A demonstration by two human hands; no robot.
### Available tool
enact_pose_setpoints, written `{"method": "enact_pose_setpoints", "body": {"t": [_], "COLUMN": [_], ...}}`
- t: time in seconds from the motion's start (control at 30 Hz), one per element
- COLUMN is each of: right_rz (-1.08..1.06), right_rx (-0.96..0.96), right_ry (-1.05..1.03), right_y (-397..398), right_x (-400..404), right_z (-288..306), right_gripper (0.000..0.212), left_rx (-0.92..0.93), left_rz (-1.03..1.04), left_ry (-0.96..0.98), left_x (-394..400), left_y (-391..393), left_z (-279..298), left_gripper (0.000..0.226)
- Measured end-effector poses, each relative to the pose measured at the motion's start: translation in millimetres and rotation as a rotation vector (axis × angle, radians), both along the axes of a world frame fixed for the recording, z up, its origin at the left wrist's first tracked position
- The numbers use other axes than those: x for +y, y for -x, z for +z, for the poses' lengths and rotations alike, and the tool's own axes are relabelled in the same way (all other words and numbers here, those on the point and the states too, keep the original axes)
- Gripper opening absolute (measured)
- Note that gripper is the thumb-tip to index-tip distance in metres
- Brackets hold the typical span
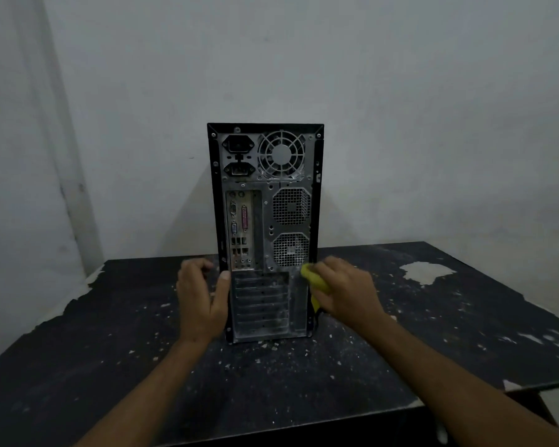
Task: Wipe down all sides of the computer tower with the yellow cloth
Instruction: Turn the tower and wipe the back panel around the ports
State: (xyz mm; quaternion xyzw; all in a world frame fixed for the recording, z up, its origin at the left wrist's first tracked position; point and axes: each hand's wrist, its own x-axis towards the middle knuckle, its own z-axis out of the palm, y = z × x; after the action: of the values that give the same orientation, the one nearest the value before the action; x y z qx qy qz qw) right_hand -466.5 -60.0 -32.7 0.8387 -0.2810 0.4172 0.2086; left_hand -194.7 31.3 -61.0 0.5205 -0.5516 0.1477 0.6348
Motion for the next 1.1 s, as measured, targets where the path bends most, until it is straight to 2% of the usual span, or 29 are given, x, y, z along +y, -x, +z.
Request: {"method": "enact_pose_setpoints", "body": {"t": [0.07, 0.1, 0.23, 0.33, 0.4, 0.57, 0.7, 0.77, 0.87, 0.9, 1.03, 1.1], "right_rz": [-0.017, -0.012, 0.015, -0.022, -0.035, 0.040, -0.028, -0.004, 0.043, 0.036, -0.021, 0.023], "right_rx": [-0.117, -0.106, 0.106, -0.030, -0.099, 0.162, -0.036, 0.035, 0.261, 0.266, 0.081, 0.170], "right_ry": [0.019, 0.035, 0.048, 0.027, 0.011, -0.012, -0.019, -0.033, -0.053, -0.053, -0.051, -0.079], "right_y": [-5.5, -6.8, 0.3, -4.5, -7.4, 5.5, -4.2, -2.2, 8.8, 9.1, 0.7, 2.7], "right_x": [-1.7, -1.4, 1.1, -0.7, -0.7, 3.3, 0.9, 2.3, 1.0, -0.7, -1.7, 1.6], "right_z": [4.5, -2.2, -43.6, -23.0, -23.0, -66.9, -46.2, -63.3, -85.7, -80.9, -56.8, -73.0], "right_gripper": [0.030, 0.030, 0.042, 0.029, 0.028, 0.036, 0.033, 0.037, 0.045, 0.044, 0.035, 0.035], "left_rx": [0.009, 0.013, 0.012, -0.017, -0.019, -0.017, -0.040, -0.041, -0.029, -0.024, -0.026, -0.019], "left_rz": [-0.005, -0.004, -0.005, 0.001, 0.008, 0.014, 0.017, 0.014, 0.017, 0.017, 0.016, 0.014], "left_ry": [-0.026, -0.047, -0.121, -0.170, -0.184, -0.198, -0.207, -0.207, -0.206, -0.205, -0.207, -0.219], "left_x": [2.9, 3.3, 4.8, 5.4, 6.2, 8.4, 5.6, 6.2, 7.6, 7.4, 4.7, 5.3], "left_y": [-0.4, -0.8, -1.6, -0.5, -1.4, -3.8, -2.7, -3.1, -2.9, -2.8, -3.8, -3.6], "left_z": [-15.5, -21.4, -45.9, -58.0, -60.7, -62.8, -63.7, -64.8, -64.0, -63.3, -63.1, -64.1], "left_gripper": [0.024, 0.024, 0.018, 0.012, 0.010, 0.008, 0.009, 0.009, 0.009, 0.009, 0.008, 0.008]}}
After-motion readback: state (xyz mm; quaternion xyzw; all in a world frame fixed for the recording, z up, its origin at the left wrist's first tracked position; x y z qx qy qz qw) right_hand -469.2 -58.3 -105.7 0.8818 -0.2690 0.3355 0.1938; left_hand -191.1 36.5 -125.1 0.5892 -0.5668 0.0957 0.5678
